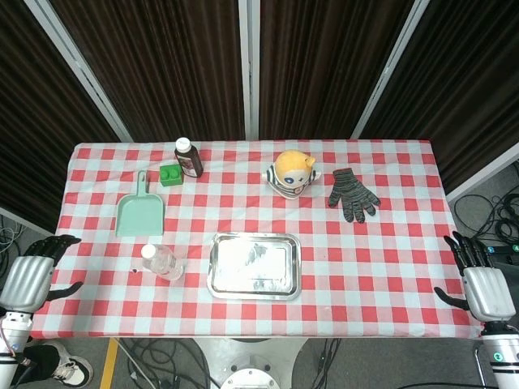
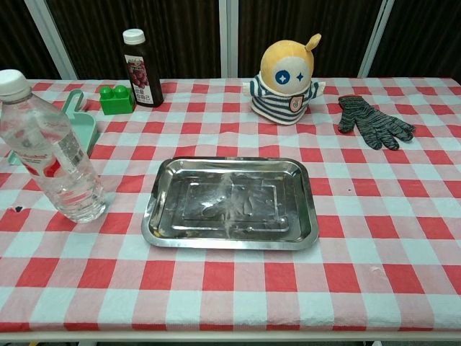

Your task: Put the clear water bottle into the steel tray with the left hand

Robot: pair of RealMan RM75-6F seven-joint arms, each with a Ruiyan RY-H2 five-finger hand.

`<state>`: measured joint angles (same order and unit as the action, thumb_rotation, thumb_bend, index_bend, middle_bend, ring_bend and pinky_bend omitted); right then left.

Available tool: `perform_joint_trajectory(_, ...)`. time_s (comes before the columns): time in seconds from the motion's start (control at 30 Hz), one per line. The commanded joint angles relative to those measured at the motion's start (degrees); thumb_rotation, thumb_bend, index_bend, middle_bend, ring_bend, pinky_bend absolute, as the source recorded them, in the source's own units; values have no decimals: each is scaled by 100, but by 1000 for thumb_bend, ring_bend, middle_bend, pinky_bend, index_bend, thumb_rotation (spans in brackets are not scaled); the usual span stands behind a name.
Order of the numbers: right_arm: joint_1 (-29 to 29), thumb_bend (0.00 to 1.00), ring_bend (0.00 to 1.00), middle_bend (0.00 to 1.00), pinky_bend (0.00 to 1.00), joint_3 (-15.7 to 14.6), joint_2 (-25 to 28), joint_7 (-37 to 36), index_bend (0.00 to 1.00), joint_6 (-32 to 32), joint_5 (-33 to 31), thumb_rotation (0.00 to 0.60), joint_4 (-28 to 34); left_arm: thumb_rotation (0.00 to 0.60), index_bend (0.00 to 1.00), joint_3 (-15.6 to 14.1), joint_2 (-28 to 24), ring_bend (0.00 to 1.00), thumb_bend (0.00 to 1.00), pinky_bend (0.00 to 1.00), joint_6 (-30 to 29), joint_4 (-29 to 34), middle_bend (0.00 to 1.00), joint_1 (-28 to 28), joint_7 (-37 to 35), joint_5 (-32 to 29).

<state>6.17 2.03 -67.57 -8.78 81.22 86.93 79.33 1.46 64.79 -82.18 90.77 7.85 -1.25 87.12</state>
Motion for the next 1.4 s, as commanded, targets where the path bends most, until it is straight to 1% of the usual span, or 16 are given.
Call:
perform_joint_trajectory(0.03, -3, 101, 0, 0, 0, -5, -2, 1, 0, -3, -2, 600, -6, 600, 290, -2, 7, 234, 94, 256, 8, -9, 325, 3, -12, -4)
perform_joint_trajectory(0.47, -3, 101, 0, 0, 0, 5, -15, 14, 0, -24, -38, 600, -29, 600, 290, 36, 33, 234, 92, 256, 12, -68, 326, 5, -143, -82)
perform_joint_trajectory(0.6, -3, 101, 0, 0, 0, 8, -8, 19, 0, -9, -26, 600, -17, 600, 290, 17, 88, 234, 86, 256, 126, -59, 327, -31, -484, -238)
perform_joint_trajectory(0.67, -3, 101, 0, 0, 0, 17, -8, 5, 0, 1, -29, 600, -24, 600, 290, 46, 137, 234, 70, 256, 191, -49, 326, -28, -760, -330)
perform_joint_trajectory(0.73, -5, 101, 0, 0, 0, 13, -7, -5, 0, -7, -34, 600, -24, 600, 290, 117, 240, 234, 49, 256, 281, -3, 327, -24, -1277, -480)
perform_joint_trajectory(0.83, -4, 101, 0, 0, 0, -14, -12, -7, 0, -35, -16, 600, -22, 600, 282, 210, 356, 234, 22, 255, 576, 98, 326, 22, -2381, -691)
perform_joint_trajectory(0.9, 5, 101, 0, 0, 0, -22, -15, -6, 0, -51, -6, 600, -23, 600, 258, 260, 438, 233, 5, 248, 770, 68, 325, 61, -3100, -768)
perform_joint_trajectory(1.0, 8, 101, 0, 0, 0, -12, -20, -18, 0, -64, -26, 600, -31, 600, 206, 283, 591, 211, 0, 229, 952, -83, 284, 142, -3742, -708)
perform_joint_trajectory(1.17, 24, 101, 0, 0, 0, -22, -35, -42, 0, -143, -62, 600, -65, 600, 147, 211, 816, 133, 0, 195, 1043, -260, 179, 219, -4520, -426)
perform_joint_trajectory(1.2, 26, 101, 0, 0, 0, -28, -38, -48, 0, -151, -57, 600, -68, 600, 142, 191, 858, 127, 0, 192, 1062, -279, 170, 244, -4667, -356)
perform_joint_trajectory(1.27, 28, 101, 0, 0, 0, -32, -45, -44, 0, -151, -49, 600, -78, 600, 130, 174, 915, 120, 0, 188, 1094, -290, 158, 287, -4793, -287)
perform_joint_trajectory(1.4, 28, 101, 0, 0, 0, -33, -52, -52, 0, -162, -60, 600, -91, 600, 121, 146, 1047, 120, 0, 188, 1160, -225, 158, 401, -4799, -165)
